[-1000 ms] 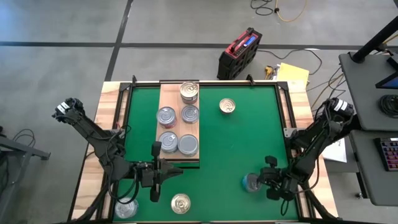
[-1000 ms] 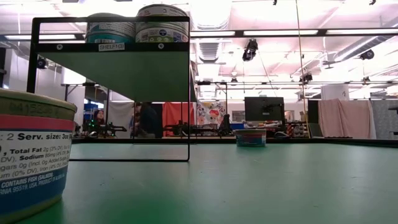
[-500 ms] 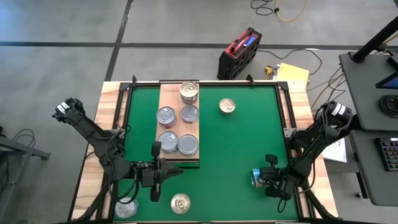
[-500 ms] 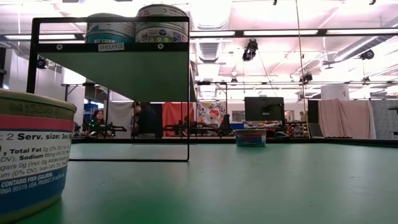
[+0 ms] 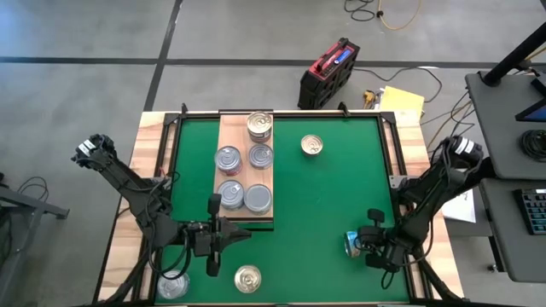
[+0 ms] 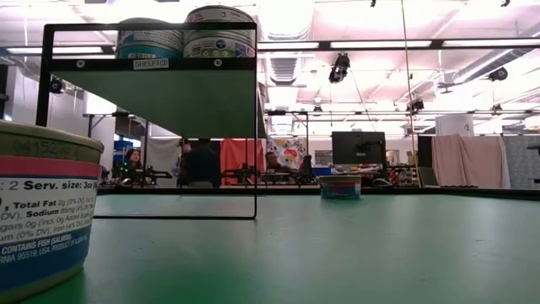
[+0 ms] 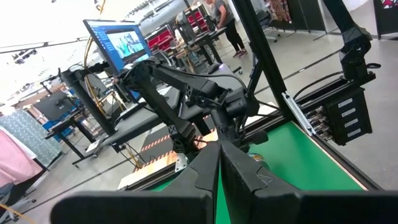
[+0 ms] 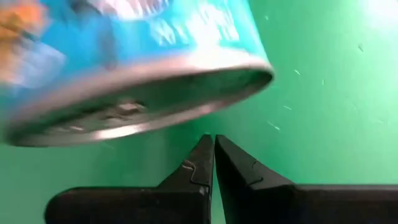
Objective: Stack canned seafood by type on shelf
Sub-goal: Put the yellow and blue tuna can on the shelf
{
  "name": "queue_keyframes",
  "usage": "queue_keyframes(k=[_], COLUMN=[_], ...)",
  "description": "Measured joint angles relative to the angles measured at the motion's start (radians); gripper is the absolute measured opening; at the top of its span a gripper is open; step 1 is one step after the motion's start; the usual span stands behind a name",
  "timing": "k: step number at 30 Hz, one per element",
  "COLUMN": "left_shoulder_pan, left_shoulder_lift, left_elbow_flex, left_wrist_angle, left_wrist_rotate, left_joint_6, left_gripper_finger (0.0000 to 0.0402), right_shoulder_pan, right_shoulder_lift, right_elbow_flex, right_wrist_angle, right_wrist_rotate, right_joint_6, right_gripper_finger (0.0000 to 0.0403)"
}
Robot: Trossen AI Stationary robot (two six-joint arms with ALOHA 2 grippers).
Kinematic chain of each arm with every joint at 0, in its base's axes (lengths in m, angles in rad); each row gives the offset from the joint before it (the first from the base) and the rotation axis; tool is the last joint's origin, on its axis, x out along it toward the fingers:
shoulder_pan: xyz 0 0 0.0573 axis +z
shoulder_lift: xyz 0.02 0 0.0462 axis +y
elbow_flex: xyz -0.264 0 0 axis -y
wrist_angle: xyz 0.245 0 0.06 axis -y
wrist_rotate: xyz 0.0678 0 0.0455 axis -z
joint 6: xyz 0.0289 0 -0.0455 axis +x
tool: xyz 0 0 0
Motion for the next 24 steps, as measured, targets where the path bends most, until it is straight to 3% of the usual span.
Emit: queue_keyframes(k=[5,15,24], left_shoulder_pan=[0.0,0.0,0.0], left_shoulder_lift=[0.0,0.0,0.0], left_elbow_flex=[0.0,0.0,0.0], left_wrist_angle=[0.0,-0.002,-0.007], left_wrist_rotate=[0.0,0.0,-0.02], left_joint_6=[0.0,-0.008,0.008], left_gripper_finger=[0.0,0.0,0.0], right_shoulder_pan=[-0.002,-0.002,-0.013], right_shoulder_lift=[-0.016,-0.035,0.011], right_elbow_flex=[0.04,0.279,0.584], right_wrist_angle=[-0.128,-0.558,-0.671], right_wrist_rotate=[-0.035,-0.109,-0.128], right_joint_6=[0.107,0.55,0.732], right_gripper_finger=[0.0009,0.0009,0.0009])
